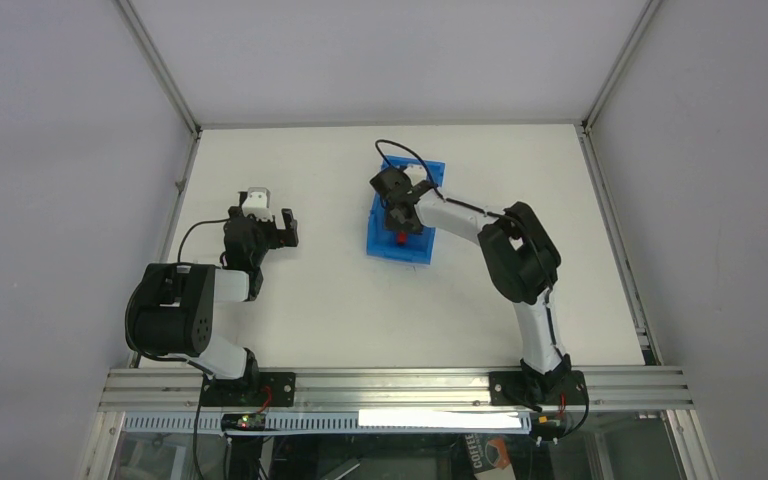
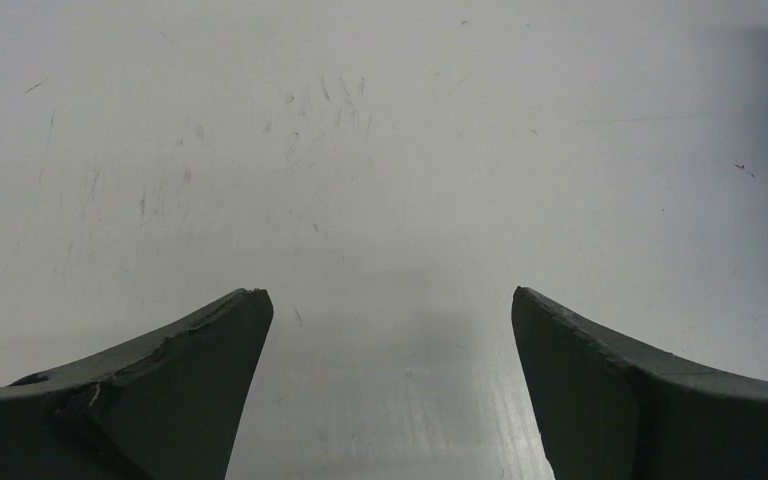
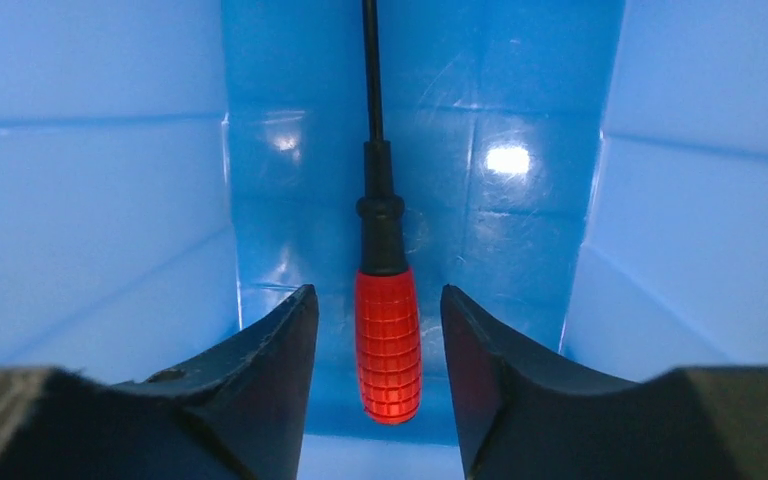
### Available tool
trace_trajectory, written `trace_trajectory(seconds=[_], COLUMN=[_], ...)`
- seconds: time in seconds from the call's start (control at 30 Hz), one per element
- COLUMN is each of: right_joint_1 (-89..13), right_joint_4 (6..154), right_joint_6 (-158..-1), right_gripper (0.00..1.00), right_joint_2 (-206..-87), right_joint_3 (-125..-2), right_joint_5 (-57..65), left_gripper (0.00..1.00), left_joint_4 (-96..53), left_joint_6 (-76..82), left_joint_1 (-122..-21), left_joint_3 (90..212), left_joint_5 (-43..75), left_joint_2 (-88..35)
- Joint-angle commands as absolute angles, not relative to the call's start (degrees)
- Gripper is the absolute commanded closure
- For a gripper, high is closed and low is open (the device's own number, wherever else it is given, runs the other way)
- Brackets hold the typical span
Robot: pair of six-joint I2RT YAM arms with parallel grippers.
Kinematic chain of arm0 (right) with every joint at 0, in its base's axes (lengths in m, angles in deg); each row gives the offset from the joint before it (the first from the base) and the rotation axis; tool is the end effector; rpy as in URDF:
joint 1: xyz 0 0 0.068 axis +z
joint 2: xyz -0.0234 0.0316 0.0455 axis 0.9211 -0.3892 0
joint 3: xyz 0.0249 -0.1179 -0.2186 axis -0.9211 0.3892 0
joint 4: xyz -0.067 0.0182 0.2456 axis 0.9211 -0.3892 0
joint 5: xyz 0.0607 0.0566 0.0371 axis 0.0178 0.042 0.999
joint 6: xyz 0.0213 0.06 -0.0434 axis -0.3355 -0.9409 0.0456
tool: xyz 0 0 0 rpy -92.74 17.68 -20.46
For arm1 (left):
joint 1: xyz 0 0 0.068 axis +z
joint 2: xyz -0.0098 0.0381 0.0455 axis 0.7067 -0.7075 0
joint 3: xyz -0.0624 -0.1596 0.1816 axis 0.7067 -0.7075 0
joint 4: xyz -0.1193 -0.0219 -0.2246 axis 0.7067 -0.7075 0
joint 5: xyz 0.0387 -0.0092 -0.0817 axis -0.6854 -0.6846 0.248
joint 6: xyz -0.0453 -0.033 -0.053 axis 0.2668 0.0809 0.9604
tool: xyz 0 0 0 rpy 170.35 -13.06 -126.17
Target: Put the screwdriver in the bin
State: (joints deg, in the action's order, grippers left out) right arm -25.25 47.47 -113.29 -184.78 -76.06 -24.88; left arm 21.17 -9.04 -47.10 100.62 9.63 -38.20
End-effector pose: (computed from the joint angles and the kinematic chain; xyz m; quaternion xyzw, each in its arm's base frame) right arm 0.3379 0.2701 0.1320 0.0340 0.9572 0.0096 0.2873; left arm 0.2920 -0.0132 0.1112 0.0280 0.8225 -0.0239 0.5676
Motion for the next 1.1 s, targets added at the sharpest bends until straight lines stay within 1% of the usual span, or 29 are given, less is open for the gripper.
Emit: trace_trajectory(seconds=[0.0, 0.07, 0.13, 0.27, 0.33, 0.47, 0.5, 0.67, 0.77, 0.97, 1.07], right_joint_1=[-24.8, -24.63, -24.39, -24.44, -24.52, -26.72, -28.0, -35.45, -41.81, -56.08, -61.26], right_joint_4=[48.93, 48.15, 47.89, 47.88, 47.92, 47.53, 47.45, 49.09, 50.51, 54.7, 56.82], right_joint_6=[-110.59, -108.34, -106.33, -102.22, -99.63, -93.78, -92.98, -87.43, -84.18, -80.2, -77.69], right_gripper=[0.47, 0.43, 0.37, 0.31, 0.24, 0.04, 0.01, 0.01, 0.01, 0.01, 0.01], right_joint_2=[-180.93, -179.03, -176.61, -171.6, -169.37, -165.18, -164.16, -158.29, -154.52, -147.94, -146.31], right_joint_3=[-79.97, -81.18, -82.33, -83.42, -83.87, -83.51, -82.87, -75.64, -70.97, -62.39, -59.49], right_joint_5=[-26.78, -27.14, -27.97, -30.1, -31.3, -30.12, -29.44, -28.18, -27.06, -19.06, -16.01], left_gripper=[0.01, 0.01, 0.01, 0.01, 0.01, 0.01, 0.01, 0.01, 0.01, 0.01, 0.01], left_joint_4=[22.57, 22.51, 22.53, 22.54, 22.54, 22.51, 22.56, 22.52, 22.53, 22.54, 22.51], left_joint_6=[-7.91, -7.91, -7.91, -7.91, -7.91, -7.91, -7.91, -7.91, -7.91, -7.91, -7.91], left_joint_1=[-46.73, -46.72, -46.73, -46.72, -46.73, -46.75, -46.74, -46.73, -46.68, -46.79, -46.69], left_joint_3=[100.72, 100.72, 100.72, 100.77, 100.72, 100.72, 100.72, 100.72, 100.77, 100.72, 100.72], left_joint_5=[10.71, 10.71, 10.69, 10.69, 10.71, 10.73, 10.73, 10.72, 10.7, 10.71, 10.68], left_joint_2=[-37.22, -37.21, -37.2, -37.18, -37.22, -37.21, -37.14, -37.2, -37.21, -37.22, -37.18])
